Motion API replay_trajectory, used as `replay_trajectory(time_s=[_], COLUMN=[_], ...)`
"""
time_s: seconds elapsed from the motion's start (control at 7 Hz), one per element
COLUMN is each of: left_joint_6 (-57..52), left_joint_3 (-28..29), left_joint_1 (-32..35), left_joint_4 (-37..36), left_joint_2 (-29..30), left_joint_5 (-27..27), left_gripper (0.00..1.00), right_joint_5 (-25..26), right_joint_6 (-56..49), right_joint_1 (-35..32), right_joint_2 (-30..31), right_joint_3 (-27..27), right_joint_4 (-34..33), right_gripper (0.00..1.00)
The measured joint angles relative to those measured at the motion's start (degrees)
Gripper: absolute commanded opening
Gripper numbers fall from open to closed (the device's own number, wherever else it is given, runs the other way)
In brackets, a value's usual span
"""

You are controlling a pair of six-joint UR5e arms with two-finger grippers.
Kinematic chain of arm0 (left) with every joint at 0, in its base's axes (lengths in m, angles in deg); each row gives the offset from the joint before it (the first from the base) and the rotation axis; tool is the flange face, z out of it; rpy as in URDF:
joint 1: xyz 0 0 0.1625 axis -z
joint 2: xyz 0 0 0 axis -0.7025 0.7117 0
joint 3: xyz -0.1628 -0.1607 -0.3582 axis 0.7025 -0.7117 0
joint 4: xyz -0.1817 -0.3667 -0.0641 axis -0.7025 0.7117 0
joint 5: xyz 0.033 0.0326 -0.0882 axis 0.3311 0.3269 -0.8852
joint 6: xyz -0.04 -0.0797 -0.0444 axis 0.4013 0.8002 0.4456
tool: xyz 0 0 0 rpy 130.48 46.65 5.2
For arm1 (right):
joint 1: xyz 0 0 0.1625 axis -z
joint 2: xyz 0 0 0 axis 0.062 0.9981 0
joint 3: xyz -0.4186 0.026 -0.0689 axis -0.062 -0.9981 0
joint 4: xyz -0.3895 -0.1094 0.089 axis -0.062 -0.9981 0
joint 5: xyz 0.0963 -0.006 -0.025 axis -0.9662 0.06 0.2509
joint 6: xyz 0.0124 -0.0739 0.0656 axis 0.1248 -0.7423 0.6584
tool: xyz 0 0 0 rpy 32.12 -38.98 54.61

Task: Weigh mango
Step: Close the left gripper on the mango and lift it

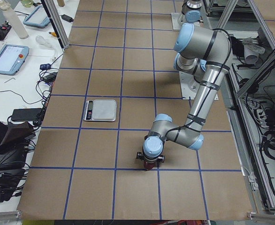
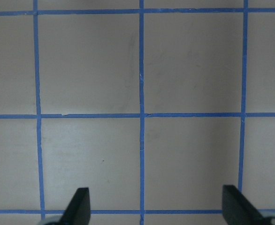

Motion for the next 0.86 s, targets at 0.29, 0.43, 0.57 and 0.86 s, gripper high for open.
replay_trajectory(time_s=[0.29,0.43,0.57,0.86], left_joint_6=[-0.21,-0.14,0.45,7.07], left_joint_3=[-0.2,-0.11,0.13,1.12], left_joint_1=[-0.3,-0.32,-0.25,1.54], left_joint_4=[0.0,0.03,0.01,0.99], left_joint_2=[0.42,0.38,-0.12,-2.13], left_joint_5=[-0.22,-0.24,-0.33,-1.24], left_gripper=[0.1,0.0,0.0,0.0], right_joint_5=[0.0,-0.02,-0.05,-0.03], right_joint_6=[0.0,0.0,0.0,0.0], right_joint_1=[0.02,0.05,0.06,0.03], right_joint_2=[0.01,0.0,-0.02,0.0], right_joint_3=[0.0,0.0,0.0,0.0], right_joint_4=[0.0,0.0,0.0,0.0], right_gripper=[1.0,1.0,1.0,1.0])
